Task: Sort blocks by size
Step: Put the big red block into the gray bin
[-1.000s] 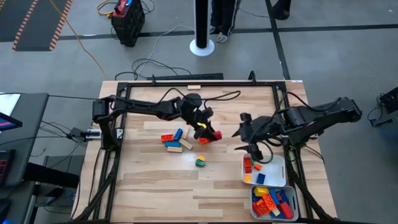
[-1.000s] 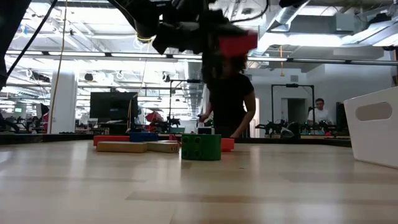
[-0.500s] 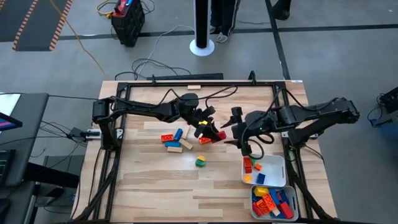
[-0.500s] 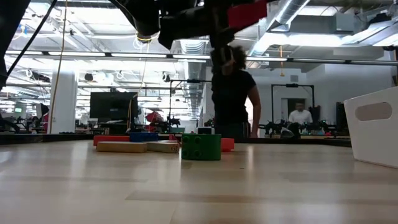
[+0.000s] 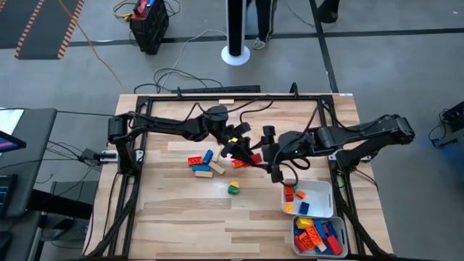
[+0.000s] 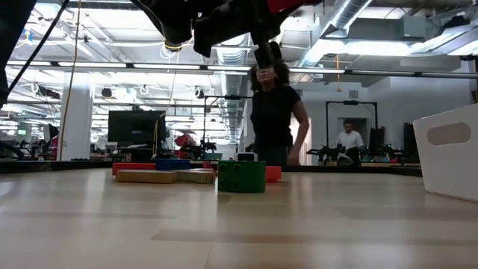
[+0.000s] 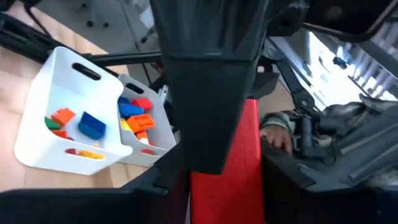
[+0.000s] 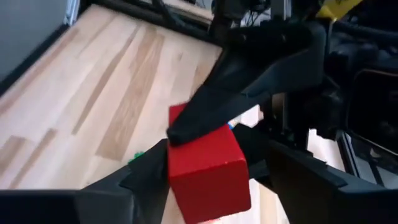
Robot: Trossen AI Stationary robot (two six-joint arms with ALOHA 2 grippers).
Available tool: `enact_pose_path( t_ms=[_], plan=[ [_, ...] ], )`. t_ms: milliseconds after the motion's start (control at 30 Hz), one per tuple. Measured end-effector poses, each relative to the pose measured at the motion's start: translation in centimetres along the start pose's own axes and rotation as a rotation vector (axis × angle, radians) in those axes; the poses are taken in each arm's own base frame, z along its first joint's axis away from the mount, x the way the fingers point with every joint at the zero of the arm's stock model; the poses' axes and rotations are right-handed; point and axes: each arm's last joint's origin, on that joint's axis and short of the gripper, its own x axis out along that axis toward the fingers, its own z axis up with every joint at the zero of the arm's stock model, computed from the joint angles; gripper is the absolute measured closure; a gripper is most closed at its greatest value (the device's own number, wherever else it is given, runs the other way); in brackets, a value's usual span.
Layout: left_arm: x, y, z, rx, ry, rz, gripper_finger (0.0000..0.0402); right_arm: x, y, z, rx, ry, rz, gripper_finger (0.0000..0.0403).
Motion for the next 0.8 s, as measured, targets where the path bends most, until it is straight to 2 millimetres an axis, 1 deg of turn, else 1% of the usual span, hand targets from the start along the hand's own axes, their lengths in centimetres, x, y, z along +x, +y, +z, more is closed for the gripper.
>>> enact_pose_path(
  t_ms=[167,300,367,433,533,700,800],
  plan=[
    [-0.7,-0.1,0.6,0.036,0.008,-0.048,0.026,0.0,-0.1,0.0,0.035,-0.002,-0.003,0.0171],
    [-1.4,0.2,1.0,0.011,0.024,-0.071,0.026,0.5,-0.1,-0.1,0.09,0.013,-0.012,0.0214],
    [-1.7,0.3,1.0,0.003,0.036,-0.078,0.026,0.8,-0.1,-0.1,0.095,0.02,-0.021,0.0229],
    [-1.9,0.5,1.1,-0.008,0.045,-0.082,0.026,1.0,-0.1,-0.1,0.094,0.021,-0.029,0.0236],
    [-2.2,0.6,1.2,-0.021,0.054,-0.086,0.026,1.4,-0.2,-0.1,0.125,0.017,-0.034,0.0222],
    [-2.2,0.7,1.2,-0.014,0.047,-0.079,0.026,1.8,-0.4,-0.4,0.149,0.036,-0.042,0.0162],
    [-2.2,0.7,1.2,-0.015,0.037,-0.07,0.026,1.9,-0.6,-0.6,0.145,0.055,-0.045,0.0151]
  ],
)
